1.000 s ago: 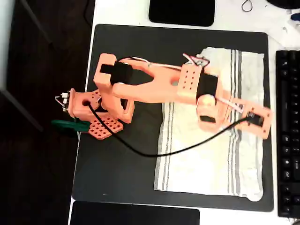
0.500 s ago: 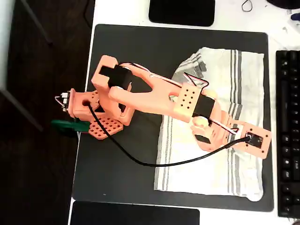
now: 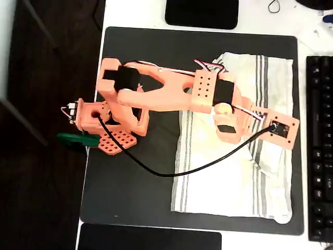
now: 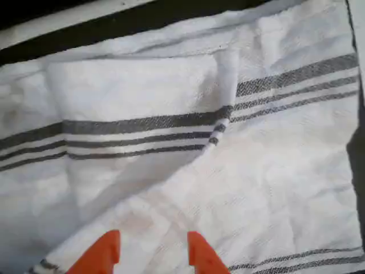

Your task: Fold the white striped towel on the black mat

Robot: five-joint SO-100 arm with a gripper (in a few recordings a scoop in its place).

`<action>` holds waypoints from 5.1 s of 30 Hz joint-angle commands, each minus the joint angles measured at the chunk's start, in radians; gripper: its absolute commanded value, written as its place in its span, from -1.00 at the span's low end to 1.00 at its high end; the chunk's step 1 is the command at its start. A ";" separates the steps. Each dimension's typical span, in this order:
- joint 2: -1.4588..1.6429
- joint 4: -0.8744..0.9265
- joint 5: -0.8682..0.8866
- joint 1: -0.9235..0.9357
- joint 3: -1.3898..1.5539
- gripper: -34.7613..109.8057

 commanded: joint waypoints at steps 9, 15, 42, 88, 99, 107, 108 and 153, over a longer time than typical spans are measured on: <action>-0.278 0.012 0.025 0.107 -0.287 -0.31; -0.357 0.003 0.181 0.101 -0.350 -0.30; -0.345 0.006 0.445 0.038 -0.268 -0.52; -0.451 -0.048 0.437 -0.660 -0.528 -0.25; -0.505 -0.014 0.229 -0.669 -0.459 -0.17; -0.565 -0.069 0.258 -0.703 -0.414 -0.14; -0.574 -0.069 0.267 -0.709 -0.417 -0.14; -0.535 0.083 0.399 -0.732 -0.629 -0.52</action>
